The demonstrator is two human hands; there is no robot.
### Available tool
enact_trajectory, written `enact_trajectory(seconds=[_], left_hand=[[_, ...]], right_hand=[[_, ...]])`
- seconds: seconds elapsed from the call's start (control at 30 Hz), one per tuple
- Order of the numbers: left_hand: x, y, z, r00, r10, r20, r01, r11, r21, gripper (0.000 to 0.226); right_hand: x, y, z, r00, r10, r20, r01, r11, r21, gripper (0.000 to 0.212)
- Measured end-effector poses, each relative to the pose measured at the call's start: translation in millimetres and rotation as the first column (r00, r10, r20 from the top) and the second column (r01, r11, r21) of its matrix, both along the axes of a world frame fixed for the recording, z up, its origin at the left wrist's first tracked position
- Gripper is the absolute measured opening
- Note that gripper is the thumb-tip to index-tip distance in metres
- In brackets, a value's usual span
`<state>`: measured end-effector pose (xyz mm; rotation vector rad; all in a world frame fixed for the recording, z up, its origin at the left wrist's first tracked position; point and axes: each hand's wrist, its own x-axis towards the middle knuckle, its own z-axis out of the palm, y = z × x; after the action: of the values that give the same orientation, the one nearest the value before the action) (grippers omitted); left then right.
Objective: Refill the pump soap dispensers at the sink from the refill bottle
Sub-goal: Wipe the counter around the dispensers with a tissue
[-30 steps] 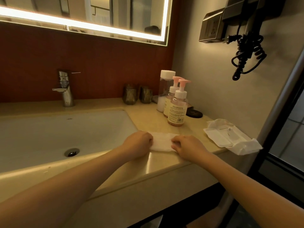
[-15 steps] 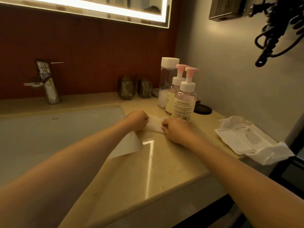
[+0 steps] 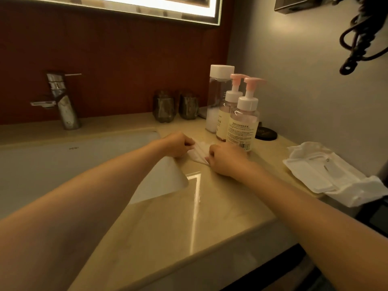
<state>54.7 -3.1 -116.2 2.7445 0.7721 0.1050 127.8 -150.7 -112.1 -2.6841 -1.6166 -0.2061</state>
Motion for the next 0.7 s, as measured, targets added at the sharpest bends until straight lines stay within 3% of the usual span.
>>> enact_trajectory(seconds=[0.33,0.57,0.7], left_hand=[[-78,-69,-2,0.956,-0.277,-0.095,0.279,0.960,0.007,0.045],[-117,-103,6,0.957,-0.266,-0.120,0.271,0.962,0.027,0.045],[-122,-127,8,0.990,-0.095,0.107,0.090,0.995,0.047,0.045]], right_hand=[[-64,-105,0,1.000,-0.027,0.000,0.027,0.999,-0.028,0.043],[-120,-147,-6,0.989,0.018,0.147,-0.024,0.999,0.037,0.043],[-112,-153,12,0.993,-0.039,-0.111,0.051,0.993,0.107,0.041]])
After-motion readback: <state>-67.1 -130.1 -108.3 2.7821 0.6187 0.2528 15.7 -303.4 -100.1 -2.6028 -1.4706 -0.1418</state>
